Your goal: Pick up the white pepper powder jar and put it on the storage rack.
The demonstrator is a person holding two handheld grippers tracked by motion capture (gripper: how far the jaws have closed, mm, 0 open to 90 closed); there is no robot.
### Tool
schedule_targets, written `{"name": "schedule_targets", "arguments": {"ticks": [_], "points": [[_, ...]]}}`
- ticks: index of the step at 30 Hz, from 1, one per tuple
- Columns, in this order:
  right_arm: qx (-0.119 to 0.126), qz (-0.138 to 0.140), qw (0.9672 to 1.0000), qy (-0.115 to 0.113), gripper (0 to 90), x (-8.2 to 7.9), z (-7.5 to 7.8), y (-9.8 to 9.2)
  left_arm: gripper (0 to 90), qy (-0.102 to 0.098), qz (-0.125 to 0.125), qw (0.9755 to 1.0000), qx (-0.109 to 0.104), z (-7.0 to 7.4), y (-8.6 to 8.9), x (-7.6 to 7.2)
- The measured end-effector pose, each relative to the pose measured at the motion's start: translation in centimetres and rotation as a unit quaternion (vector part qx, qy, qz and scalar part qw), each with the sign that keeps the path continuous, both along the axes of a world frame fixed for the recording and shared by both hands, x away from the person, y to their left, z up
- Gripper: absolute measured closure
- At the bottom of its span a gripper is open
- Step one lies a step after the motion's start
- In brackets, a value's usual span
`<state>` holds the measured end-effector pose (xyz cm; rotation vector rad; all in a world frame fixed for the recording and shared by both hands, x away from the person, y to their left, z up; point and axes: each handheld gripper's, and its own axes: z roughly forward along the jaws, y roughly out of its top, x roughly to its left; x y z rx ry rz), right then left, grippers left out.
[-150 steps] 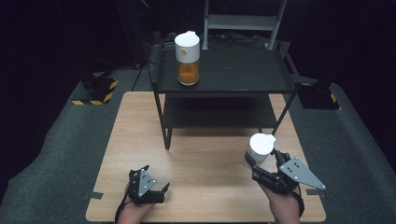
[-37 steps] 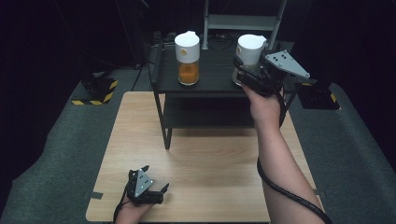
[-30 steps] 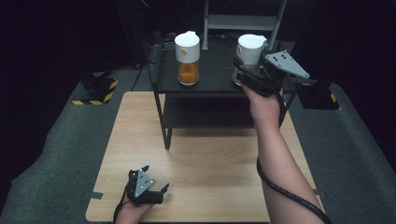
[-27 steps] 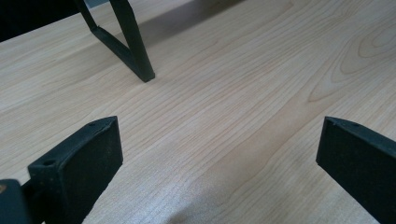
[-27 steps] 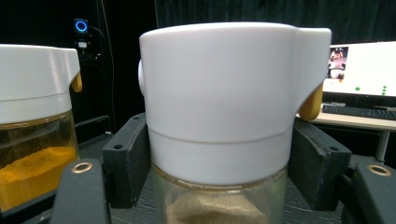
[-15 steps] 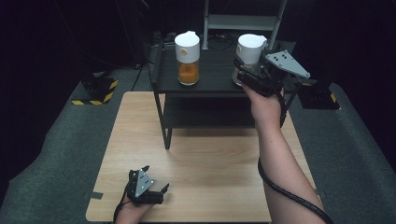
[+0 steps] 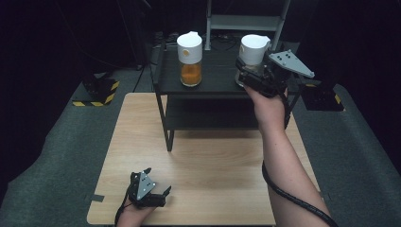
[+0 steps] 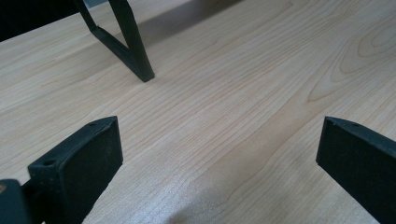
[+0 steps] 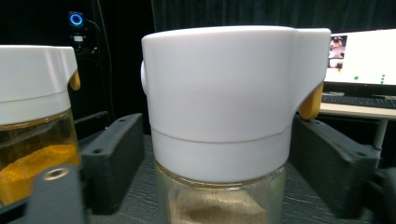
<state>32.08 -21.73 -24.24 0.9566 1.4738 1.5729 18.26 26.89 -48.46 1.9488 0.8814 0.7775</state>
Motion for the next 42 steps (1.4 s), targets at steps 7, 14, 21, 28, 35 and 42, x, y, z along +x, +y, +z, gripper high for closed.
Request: {"name": "schedule_targets", "arguments": {"ticks": [7, 14, 21, 28, 35, 42], "points": [[-0.003, -0.01, 0.9999, 0.005, 0.0, -0.2, 0.1, 0.2, 0.7, 0.001, 0.0, 1.0, -0.001, 0.0, 0.0, 0.0], [-0.008, -0.008, 0.9999, 0.001, 0.0, -0.9, 0.0, 0.0, 0.7, 0.0, 0.0, 1.0, 0.0, 0.0, 0.0, 0.0], [-0.011, -0.001, 0.9999, -0.004, 0.0, -2.0, -0.3, -0.2, 0.7, 0.0, 0.001, 1.0, 0.001, 0.0, -0.1, 0.0], [-0.019, 0.01, 0.9997, -0.012, 0.0, -3.4, -1.0, -0.5, 0.7, 0.001, 0.002, 1.0, 0.001, 0.0, -0.1, 0.0], [-0.025, 0.02, 0.9993, -0.016, 0.0, -4.7, -1.8, -1.0, 0.7, 0.001, 0.003, 1.0, 0.002, 0.0, -0.2, 0.0], [-0.043, 0.021, 0.9986, -0.023, 0.0, -6.1, -3.5, -1.2, 0.7, 0.002, 0.005, 1.0, 0.003, 0.1, -0.2, 0.0]]}}
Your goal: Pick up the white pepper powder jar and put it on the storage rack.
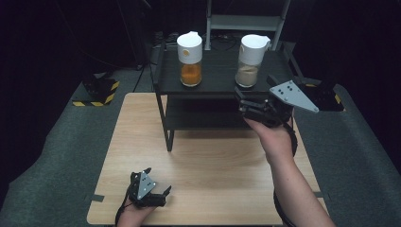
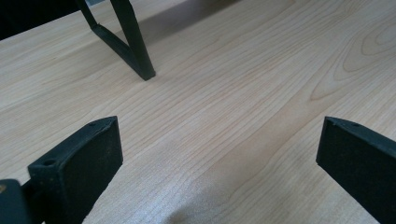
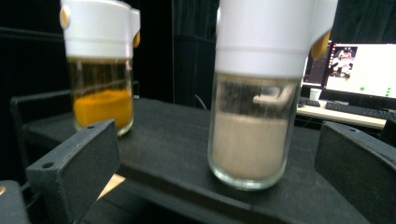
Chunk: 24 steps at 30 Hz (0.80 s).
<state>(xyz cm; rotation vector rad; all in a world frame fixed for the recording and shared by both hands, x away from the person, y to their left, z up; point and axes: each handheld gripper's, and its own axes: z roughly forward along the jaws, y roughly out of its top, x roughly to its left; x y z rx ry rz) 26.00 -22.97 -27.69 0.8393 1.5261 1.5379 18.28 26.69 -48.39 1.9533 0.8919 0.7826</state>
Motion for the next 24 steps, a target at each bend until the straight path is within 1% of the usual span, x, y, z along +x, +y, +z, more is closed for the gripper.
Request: {"name": "schedule_targets", "arguments": {"ticks": [4, 7, 11, 18, 21, 24], "points": [[-0.017, 0.002, 0.9999, 0.002, 0.0, -0.8, -1.2, -0.2, 0.7, -0.001, 0.001, 1.0, -0.002, 0.0, 0.0, 0.0], [-0.023, 0.005, 0.9997, -0.001, 0.0, -1.4, -2.2, -0.5, 0.7, -0.003, 0.0, 1.0, -0.002, -0.1, 0.1, -0.1], [-0.031, 0.009, 0.9995, 0.002, 0.0, -2.3, -3.6, -0.9, 0.7, -0.005, -0.001, 1.0, 0.001, -0.1, 0.0, -0.2], [-0.047, 0.016, 0.9987, 0.011, 0.0, -3.7, -5.8, -1.3, 0.7, -0.007, -0.001, 1.0, 0.0, -0.2, 0.0, -0.2], [-0.058, 0.015, 0.9981, 0.015, 0.0, -4.3, -6.6, -1.4, 0.7, -0.008, -0.001, 1.0, 0.002, -0.2, 0.0, -0.3], [-0.065, 0.016, 0.9976, 0.017, 0.0, -4.7, -7.4, -1.4, 0.7, -0.009, -0.003, 0.9999, 0.004, -0.2, -0.1, -0.3]]}}
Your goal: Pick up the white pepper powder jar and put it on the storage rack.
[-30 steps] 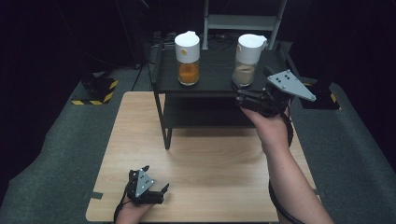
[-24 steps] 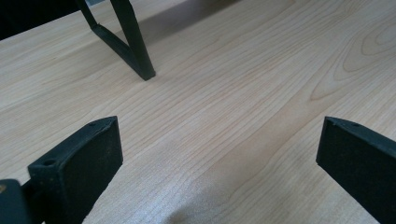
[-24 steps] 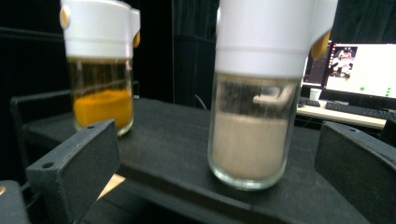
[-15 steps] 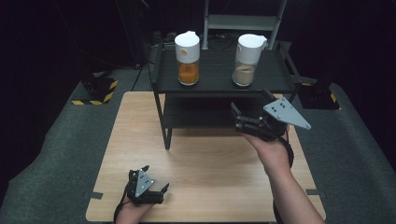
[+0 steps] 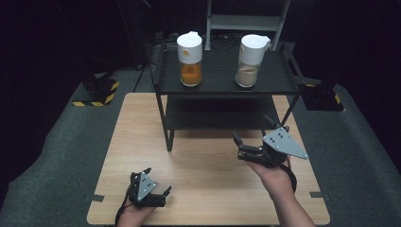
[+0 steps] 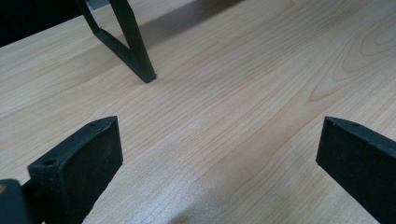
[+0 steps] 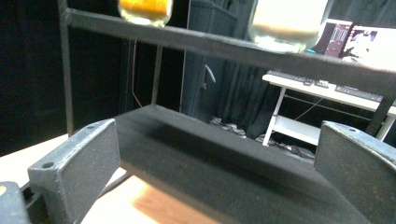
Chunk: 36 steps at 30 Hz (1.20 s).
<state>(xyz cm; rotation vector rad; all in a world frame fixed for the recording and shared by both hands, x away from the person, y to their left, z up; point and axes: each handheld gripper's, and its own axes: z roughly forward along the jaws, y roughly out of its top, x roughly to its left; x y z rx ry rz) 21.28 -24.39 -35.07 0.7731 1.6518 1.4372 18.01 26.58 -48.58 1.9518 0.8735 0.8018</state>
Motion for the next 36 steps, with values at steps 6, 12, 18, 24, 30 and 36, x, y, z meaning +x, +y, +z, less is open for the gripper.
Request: {"name": "schedule_targets", "arguments": {"ticks": [6, 12, 18, 24, 30, 36], "points": [[-0.004, 0.0, 1.0, 0.006, 0.0, -0.8, -1.8, -0.2, 0.7, 0.0, 0.001, 1.0, -0.003, 0.0, 0.1, 0.0], [-0.014, -0.001, 0.9997, 0.018, 0.0, -1.3, -3.6, -0.3, 0.7, -0.002, 0.001, 1.0, -0.002, -0.1, 0.1, -0.1], [-0.026, -0.004, 0.9991, 0.033, 0.0, -1.9, -5.6, -0.5, 0.7, -0.002, 0.0, 1.0, -0.002, -0.1, 0.1, -0.1], [-0.035, -0.008, 0.998, 0.051, 0.0, -2.3, -7.6, -0.9, 0.7, -0.003, 0.0, 1.0, 0.0, -0.1, 0.0, -0.1], [-0.051, -0.018, 0.9962, 0.069, 0.0, -2.4, -9.8, -1.3, 0.7, -0.004, 0.001, 1.0, -0.002, -0.1, 0.0, -0.2], [-0.061, -0.03, 0.9928, 0.098, 0.0, -2.2, -12.1, -1.9, 0.7, -0.005, 0.001, 1.0, 0.002, -0.1, -0.1, -0.2]]}}
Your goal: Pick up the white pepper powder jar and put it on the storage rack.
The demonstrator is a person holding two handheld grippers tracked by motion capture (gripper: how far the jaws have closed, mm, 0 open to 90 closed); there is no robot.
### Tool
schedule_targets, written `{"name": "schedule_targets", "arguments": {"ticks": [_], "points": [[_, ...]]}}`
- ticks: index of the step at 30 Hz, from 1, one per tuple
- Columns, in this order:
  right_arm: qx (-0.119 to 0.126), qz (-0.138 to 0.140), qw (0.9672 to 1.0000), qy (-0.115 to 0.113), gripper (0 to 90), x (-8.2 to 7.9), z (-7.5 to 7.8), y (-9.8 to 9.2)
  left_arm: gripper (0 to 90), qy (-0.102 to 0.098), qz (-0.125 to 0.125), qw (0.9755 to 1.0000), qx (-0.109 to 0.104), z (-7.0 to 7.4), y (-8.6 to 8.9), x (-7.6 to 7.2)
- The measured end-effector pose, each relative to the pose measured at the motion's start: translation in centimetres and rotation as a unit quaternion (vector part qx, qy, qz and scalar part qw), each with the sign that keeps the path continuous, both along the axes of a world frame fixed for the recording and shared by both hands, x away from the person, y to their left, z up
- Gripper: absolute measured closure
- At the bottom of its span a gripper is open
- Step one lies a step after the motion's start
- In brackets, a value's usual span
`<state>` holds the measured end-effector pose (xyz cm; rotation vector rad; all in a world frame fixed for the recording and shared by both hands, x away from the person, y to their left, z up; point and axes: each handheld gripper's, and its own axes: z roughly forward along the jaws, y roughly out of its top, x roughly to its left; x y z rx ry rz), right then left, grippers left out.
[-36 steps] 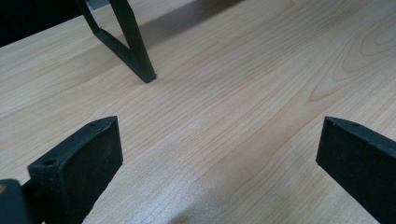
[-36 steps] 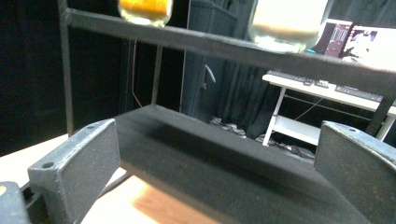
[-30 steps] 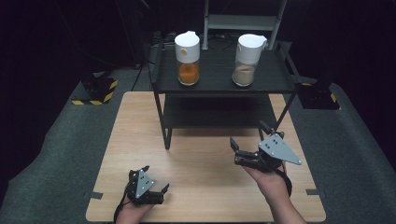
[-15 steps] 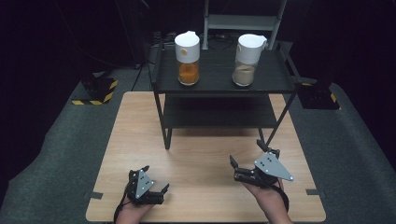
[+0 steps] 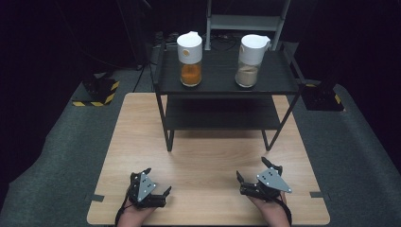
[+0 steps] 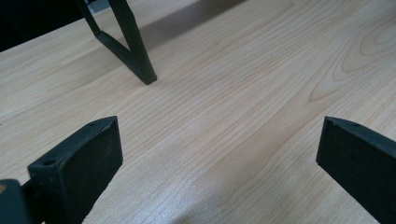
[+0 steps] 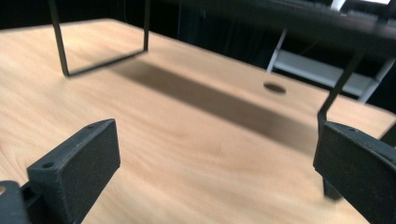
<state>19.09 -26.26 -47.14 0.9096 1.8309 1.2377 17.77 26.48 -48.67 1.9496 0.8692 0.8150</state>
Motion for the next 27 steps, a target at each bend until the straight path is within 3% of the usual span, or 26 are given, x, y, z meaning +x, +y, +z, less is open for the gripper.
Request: {"name": "schedule_targets", "arguments": {"ticks": [5, 10, 22, 27], "points": [[-0.007, -0.013, 0.9996, 0.023, 0.0, 0.2, -1.4, -0.6, 0.7, -0.001, 0.001, 1.0, 0.001, 0.0, -0.1, 0.0], [-0.032, -0.019, 0.9984, 0.042, 0.0, 0.3, -2.2, -1.0, 0.7, -0.002, 0.001, 1.0, 0.001, 0.0, -0.1, -0.1], [-0.089, -0.033, 0.9942, 0.051, 0.1, 0.0, -1.9, 0.1, 0.7, -0.001, 0.001, 1.0, 0.0, 0.0, 0.0, -0.1], [-0.094, -0.035, 0.9939, 0.048, 0.0, -0.1, -2.0, 0.3, 0.7, 0.0, 0.001, 1.0, -0.001, 0.0, 0.0, 0.0]]}}
